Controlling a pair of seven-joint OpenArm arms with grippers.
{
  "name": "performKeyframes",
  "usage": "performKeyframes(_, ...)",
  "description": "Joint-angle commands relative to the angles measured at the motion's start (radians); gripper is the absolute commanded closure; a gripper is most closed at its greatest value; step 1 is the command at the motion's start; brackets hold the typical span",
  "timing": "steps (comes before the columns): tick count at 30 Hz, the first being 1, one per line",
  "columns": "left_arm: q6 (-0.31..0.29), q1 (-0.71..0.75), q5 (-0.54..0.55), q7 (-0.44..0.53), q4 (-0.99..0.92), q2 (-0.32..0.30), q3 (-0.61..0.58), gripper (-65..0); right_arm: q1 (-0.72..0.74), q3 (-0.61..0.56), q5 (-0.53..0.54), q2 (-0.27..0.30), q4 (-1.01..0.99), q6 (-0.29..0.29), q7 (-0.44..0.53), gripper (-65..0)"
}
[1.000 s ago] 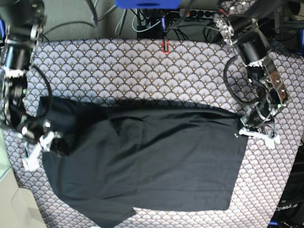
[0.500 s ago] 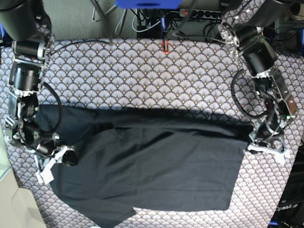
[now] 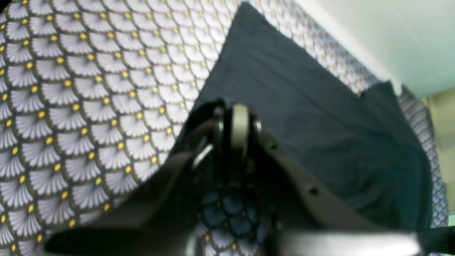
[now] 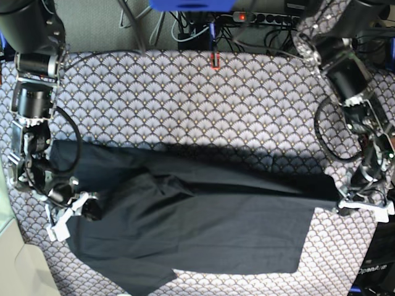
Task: Fold the T-shirt properly
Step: 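Lift the shoulders and fold them over toward the hem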
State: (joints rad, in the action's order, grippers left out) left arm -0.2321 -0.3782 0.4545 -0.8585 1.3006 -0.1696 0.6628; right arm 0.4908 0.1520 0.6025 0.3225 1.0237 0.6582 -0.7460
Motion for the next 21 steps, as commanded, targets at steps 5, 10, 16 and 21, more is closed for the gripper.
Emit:
performKeyframes(5,-0.01,-0.023,0.016,0.083,-0.075,-0.014,-0.01,0.0,0.09,-0.001,0.015,0.037,-0.148,-0.015,0.092,0.0)
performKeyframes(10,-0.013,-0.021,0.016,0.109,-0.138,-0.011,-0.013,0.0,0.128,-0.002,0.015,0.065,-0.219,-0.015,0.136,0.0)
performKeyframes(16,-0.013,-0.04,0.016,0.109,-0.145,-0.006,-0.013,0.0,0.161,-0.002,0.015,0.093,-0.224,-0.015,0.136,0.0)
performKeyframes(21,-0.013,-0.072,0.016,0.111,-0.145,-0.005,-0.013,0.0,0.17,-0.002,0.015,0.094,-0.225,-0.015,0.136,0.0)
